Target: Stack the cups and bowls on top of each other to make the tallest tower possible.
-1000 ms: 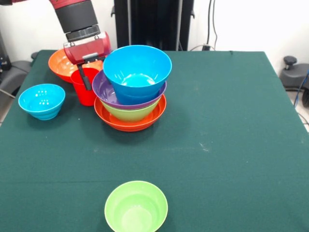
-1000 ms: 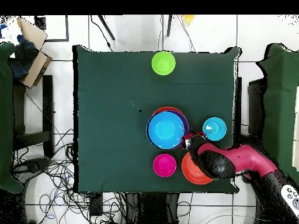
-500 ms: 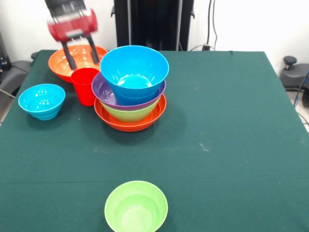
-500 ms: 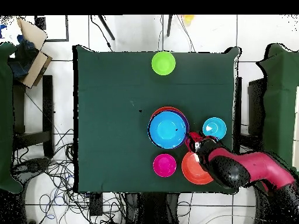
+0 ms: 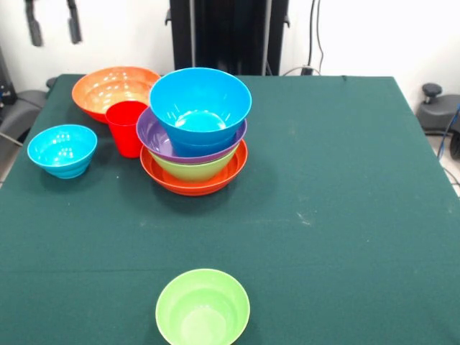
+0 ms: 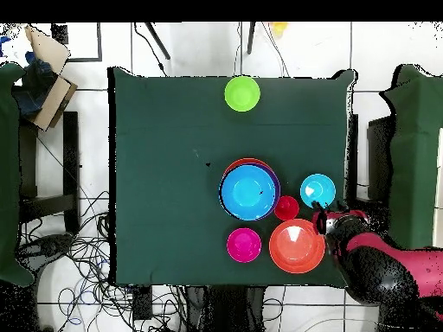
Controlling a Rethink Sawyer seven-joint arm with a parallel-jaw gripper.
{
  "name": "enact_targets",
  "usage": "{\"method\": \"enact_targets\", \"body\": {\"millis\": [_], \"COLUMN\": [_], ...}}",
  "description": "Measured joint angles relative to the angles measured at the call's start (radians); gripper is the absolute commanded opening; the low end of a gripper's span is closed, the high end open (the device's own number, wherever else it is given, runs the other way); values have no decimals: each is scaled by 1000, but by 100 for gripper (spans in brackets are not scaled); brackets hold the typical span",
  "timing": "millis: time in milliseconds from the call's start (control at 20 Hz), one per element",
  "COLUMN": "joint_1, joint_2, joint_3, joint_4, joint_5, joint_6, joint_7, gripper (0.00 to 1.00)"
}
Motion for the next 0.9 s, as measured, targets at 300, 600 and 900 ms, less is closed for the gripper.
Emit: {"method": "enact_targets", "body": {"millis": [300, 600, 900], "joint_1": [87, 190, 216], "joint_2": [-83, -14, 125], "joint_3": [-38, -98, -135], "joint_4": [-8, -43, -90], "joint_5": [-53, -149, -207], "joint_6": [-5, -41, -88], "joint_7": [0, 0, 0], "gripper": [100, 100, 100]}}
